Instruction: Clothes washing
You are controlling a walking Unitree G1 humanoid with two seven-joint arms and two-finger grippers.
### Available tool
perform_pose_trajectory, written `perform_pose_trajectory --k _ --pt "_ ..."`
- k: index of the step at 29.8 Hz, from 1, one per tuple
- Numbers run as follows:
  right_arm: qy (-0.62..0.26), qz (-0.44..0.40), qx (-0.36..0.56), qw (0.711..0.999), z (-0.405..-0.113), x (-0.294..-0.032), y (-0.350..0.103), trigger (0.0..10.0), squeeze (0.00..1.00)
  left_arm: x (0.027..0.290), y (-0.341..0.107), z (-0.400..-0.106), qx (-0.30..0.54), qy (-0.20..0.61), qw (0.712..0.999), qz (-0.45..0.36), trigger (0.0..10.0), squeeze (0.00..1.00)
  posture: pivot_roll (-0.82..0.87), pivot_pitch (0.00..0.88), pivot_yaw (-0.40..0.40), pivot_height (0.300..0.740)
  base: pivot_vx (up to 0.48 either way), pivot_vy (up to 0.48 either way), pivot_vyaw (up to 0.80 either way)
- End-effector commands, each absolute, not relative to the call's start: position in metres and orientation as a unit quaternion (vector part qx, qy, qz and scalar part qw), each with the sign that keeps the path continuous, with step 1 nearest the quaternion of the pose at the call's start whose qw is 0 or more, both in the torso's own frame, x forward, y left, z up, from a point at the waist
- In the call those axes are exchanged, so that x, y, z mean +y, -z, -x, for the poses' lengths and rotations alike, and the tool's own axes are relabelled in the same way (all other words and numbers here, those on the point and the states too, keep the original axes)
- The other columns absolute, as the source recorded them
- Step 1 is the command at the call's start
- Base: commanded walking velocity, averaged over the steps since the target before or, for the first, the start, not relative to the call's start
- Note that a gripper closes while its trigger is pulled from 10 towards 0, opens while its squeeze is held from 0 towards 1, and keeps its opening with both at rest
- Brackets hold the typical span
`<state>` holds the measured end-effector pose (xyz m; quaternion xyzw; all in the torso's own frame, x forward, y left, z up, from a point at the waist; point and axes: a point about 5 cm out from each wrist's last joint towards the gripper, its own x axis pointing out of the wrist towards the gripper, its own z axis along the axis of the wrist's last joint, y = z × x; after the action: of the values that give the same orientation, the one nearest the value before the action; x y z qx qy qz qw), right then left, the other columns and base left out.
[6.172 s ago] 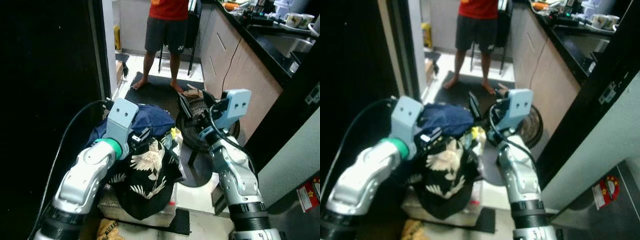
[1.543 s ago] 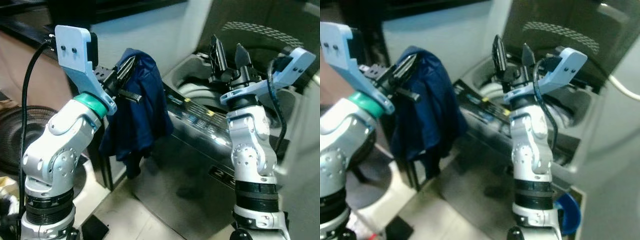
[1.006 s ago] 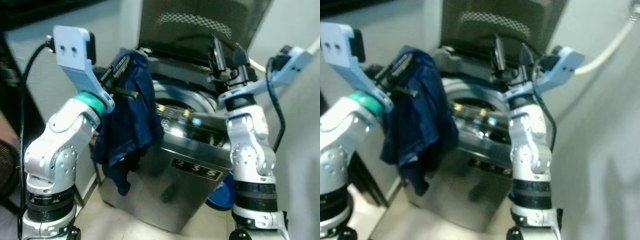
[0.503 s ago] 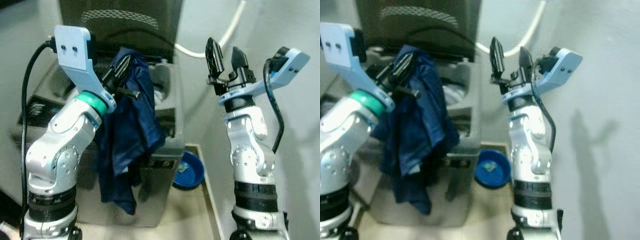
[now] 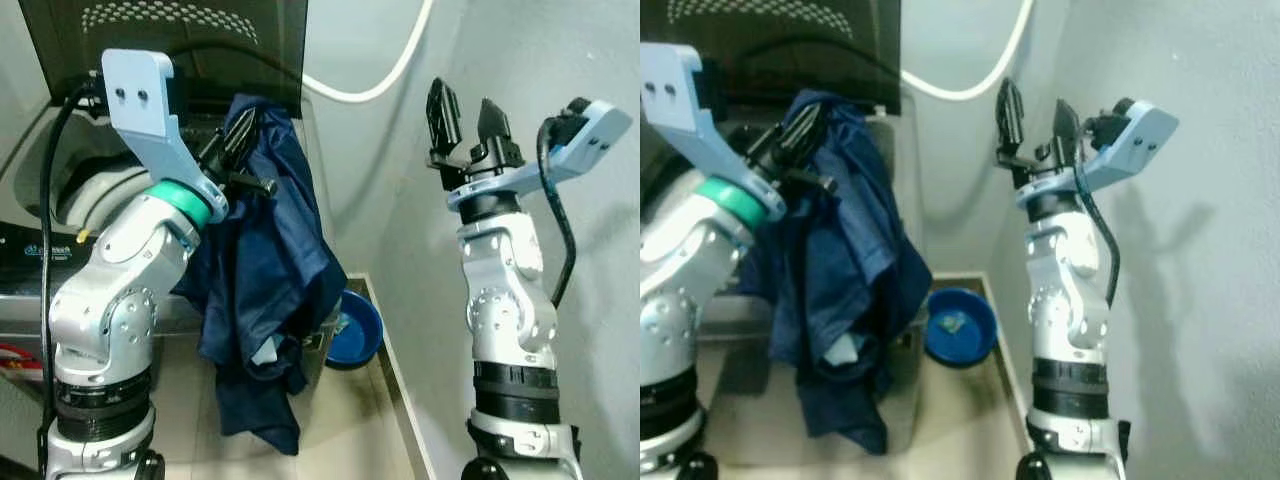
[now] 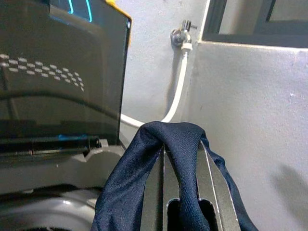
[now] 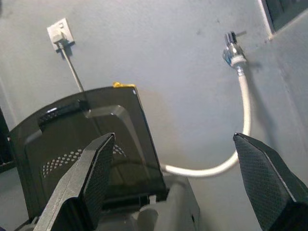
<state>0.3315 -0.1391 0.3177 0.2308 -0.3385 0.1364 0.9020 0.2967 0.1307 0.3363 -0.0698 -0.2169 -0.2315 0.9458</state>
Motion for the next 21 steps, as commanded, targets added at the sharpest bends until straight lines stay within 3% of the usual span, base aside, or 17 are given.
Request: perform_pose_trajectory --k 1,16,21 --pt "-0.138 -0.229 -0.336 0.903 -0.3318 -0.1365 -0.3154 10.0 0.00 0.1315 -0.3421 -0.2941 -0.234 0.231 0.942 0.067 10.0 0.00 0.07 0.037 -0.026 0.740 0.000 0.480 0.00" --pt "-0.137 -0.228 -0.336 0.904 -0.3314 -0.1363 -0.3146 10.0 0.00 0.1308 -0.3408 -0.2945 -0.231 0.234 0.942 0.060 10.0 0.00 0.07 0.039 -0.023 0.740 0.000 0.000 0.00" --pt "-0.137 -0.227 -0.336 0.904 -0.3310 -0.1361 -0.3142 10.0 0.00 0.1317 -0.3406 -0.2952 -0.228 0.233 0.943 0.065 10.0 0.00 0.06 0.040 -0.021 0.740 0.000 0.473 0.00"
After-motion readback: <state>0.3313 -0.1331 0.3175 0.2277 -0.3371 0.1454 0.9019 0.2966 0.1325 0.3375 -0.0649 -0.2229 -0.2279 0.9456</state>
